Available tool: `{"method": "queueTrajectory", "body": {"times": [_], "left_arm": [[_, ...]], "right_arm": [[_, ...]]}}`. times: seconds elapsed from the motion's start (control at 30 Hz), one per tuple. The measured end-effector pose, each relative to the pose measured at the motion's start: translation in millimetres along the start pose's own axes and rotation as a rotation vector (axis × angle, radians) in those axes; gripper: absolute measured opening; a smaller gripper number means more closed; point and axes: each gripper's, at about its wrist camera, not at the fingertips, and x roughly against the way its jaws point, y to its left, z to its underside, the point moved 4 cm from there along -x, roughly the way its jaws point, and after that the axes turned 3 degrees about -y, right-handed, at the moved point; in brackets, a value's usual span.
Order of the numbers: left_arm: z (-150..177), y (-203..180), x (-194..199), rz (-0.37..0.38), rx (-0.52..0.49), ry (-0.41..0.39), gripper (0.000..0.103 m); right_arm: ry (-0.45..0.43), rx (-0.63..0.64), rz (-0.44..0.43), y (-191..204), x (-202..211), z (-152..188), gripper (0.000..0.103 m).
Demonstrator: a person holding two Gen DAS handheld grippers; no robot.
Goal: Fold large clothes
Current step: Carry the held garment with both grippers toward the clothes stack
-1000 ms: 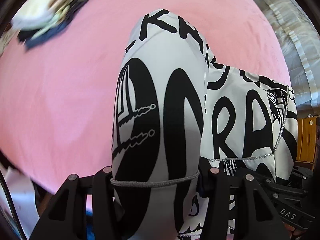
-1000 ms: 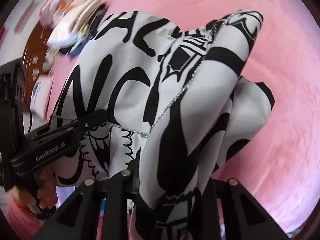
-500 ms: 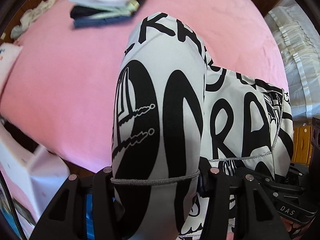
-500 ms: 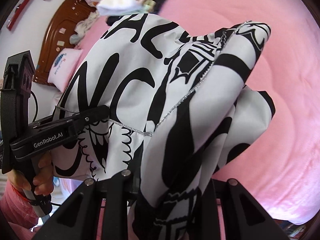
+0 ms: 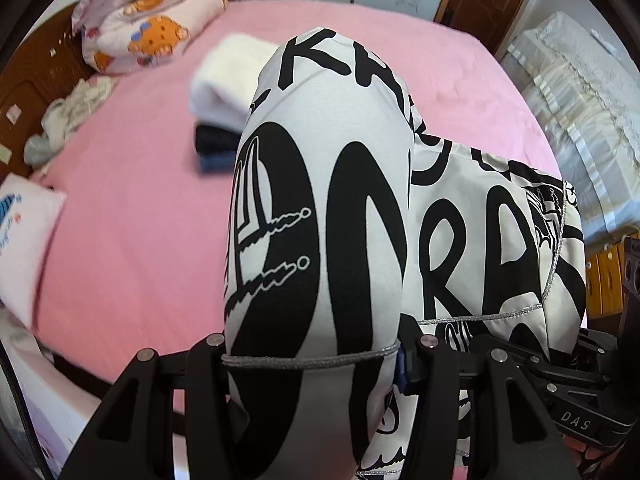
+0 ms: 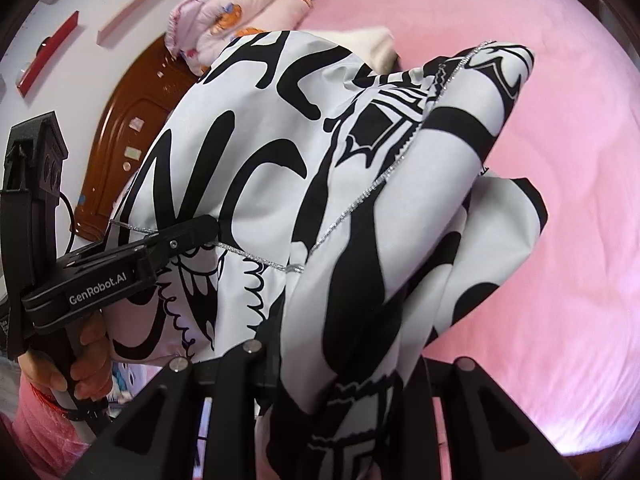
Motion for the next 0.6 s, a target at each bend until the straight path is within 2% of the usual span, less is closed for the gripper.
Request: {"method": "queueTrajectory", "body": {"times": [0.03,0.2,0.37,0.6], "left_arm": [[-8.0,10.9,3.3,0.001,0.001,-0.012,0.05],[-100.0,43.3,1.8,0.0,0.015,-0.091,0.05],[-173.0,67.7,6.4,-0.036,0.031,-0.176,0.05],[-271.9,108.1,-15.5,-0.027,0.054,-0.255,0.05]], "right_arm": [[-0.015,0.015,0.001,5.3,-0.9,-15.7,0.024],[-0.09,0.081,-0.011,16.3,-5.7,-91.0,0.024],[-0.175,0.15,-0.04,34.5,-23.9,-184.2,0.024],[-0.247,0.175,-0.09,37.7,-53.8,-277.2,0.024]]}}
